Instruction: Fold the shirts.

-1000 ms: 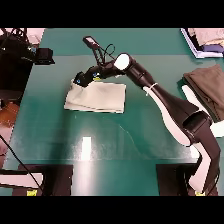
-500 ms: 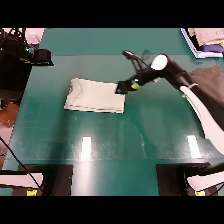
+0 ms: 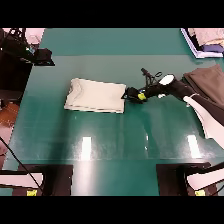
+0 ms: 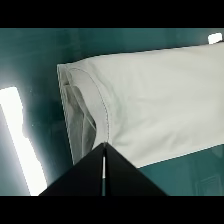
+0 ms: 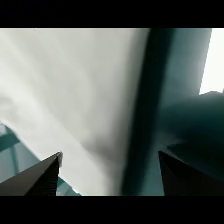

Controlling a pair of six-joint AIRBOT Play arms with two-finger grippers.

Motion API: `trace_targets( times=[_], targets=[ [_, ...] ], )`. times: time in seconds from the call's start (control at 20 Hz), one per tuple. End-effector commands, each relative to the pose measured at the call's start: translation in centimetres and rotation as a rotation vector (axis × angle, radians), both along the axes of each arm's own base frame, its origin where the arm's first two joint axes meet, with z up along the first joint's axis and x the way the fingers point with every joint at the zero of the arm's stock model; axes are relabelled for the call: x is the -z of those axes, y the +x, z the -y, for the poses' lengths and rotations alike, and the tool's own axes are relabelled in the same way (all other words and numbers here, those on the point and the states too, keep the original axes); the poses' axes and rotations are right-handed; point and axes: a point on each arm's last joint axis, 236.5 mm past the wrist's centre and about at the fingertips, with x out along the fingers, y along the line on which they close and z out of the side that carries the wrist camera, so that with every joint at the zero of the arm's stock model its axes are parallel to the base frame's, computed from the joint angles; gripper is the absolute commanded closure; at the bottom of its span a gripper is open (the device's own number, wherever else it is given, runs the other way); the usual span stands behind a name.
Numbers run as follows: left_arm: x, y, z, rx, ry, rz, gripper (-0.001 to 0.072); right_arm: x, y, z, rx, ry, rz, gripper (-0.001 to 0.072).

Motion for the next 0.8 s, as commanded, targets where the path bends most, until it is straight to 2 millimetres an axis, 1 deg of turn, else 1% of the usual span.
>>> trace_targets(
  times=[0.0,0.05,0.1,0.2,0.25,0.35,0.4,0.45,0.5,0.55,0.6,0.65,0.75],
  targets=[
    [0.0,0.0,0.1,0.001,-0.003,0.000,0.0679,0.7,1.0,-4.2,-0.002,0.092,-0.022,0.0016],
    [0.0,0.0,0.1,0.001,-0.003,-0.001,0.0680,0.6,1.2,-5.5,-0.018,0.104,-0.017,0.0017],
    [0.0,0.0,0.1,0.001,-0.003,-0.001,0.0680,0.6,1.4,-6.7,-0.034,0.115,-0.010,0.0049],
    [0.0,-0.1,0.1,0.002,-0.003,-0.002,0.0680,0.3,1.7,-8.8,-0.061,0.124,0.019,0.0256],
    [0.0,-0.1,0.1,0.002,-0.003,-0.001,0.0680,0.0,1.8,-9.6,-0.071,0.127,0.041,0.0402],
    [0.0,-0.1,0.1,0.001,-0.003,-0.001,0.0679,-1.1,2.1,-10.2,-0.110,0.130,0.105,0.0697],
    [0.0,-0.1,0.1,0.002,-0.003,-0.002,0.0680,-1.6,2.3,-10.3,-0.126,0.135,0.122,0.0695],
    [0.0,-0.1,0.1,0.003,-0.003,-0.005,0.0680,-2.3,2.8,-9.9,-0.120,0.140,0.134,0.0698],
    [0.1,-0.4,0.1,0.007,-0.004,-0.015,0.0680,-3.3,3.4,-9.0,-0.107,0.144,0.149,0.0699],
    [0.2,-0.6,0.2,0.010,-0.005,-0.023,0.0680,-4.6,4.3,-7.4,-0.091,0.138,0.177,0.0699],
    [0.2,-0.7,0.4,0.017,-0.007,-0.027,0.0680,-5.8,5.1,-5.5,-0.082,0.115,0.210,0.0700],
    [0.2,-0.8,0.9,0.026,-0.008,-0.027,0.0680,-7.3,6.1,-2.8,-0.066,0.087,0.249,0.0699],
    [0.1,-1.0,2.6,0.061,-0.008,-0.022,0.0680,-10.3,7.9,3.5,-0.005,0.022,0.314,0.0699]
  ],
)
